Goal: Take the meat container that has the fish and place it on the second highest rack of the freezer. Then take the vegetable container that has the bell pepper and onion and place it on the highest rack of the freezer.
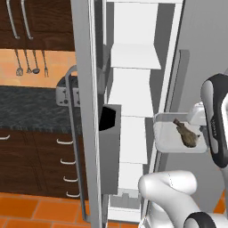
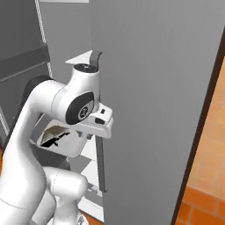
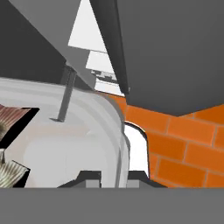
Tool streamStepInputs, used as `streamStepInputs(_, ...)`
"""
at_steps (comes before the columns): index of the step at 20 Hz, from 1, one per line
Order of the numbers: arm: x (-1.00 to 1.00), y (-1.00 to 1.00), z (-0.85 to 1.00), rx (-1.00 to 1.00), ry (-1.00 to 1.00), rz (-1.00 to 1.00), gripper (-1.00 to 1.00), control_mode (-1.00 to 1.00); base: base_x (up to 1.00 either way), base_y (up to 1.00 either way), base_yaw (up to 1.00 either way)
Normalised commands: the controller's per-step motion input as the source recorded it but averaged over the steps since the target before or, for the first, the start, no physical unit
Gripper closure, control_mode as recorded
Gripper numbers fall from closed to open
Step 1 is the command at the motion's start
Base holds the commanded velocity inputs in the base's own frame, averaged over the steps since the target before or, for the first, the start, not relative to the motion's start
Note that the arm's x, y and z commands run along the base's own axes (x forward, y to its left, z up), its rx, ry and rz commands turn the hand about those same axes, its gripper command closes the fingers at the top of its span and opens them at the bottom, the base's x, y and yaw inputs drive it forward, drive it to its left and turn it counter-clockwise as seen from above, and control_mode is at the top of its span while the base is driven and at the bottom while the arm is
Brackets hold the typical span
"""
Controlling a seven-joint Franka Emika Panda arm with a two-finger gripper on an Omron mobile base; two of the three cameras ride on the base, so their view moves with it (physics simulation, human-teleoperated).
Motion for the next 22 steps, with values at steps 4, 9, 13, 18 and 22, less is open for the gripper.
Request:
streamStepInputs(4,0.41,0.06,0.0,0.08,-0.11,-0.35,1.0,-1.0,0.0,0.0,0.0)
streamStepInputs(9,0.94,0.04,0.02,0.19,0.0,-0.32,1.0,-1.0,0.0,0.0,0.0)
streamStepInputs(13,0.87,0.61,0.18,0.15,0.0,-0.31,1.0,-1.0,0.0,0.0,0.0)
streamStepInputs(18,0.63,0.92,0.03,0.14,0.0,-0.43,1.0,-1.0,0.0,0.0,0.0)
streamStepInputs(22,0.09,0.66,-0.05,0.17,0.0,-0.48,1.0,-1.0,0.0,0.0,0.0)
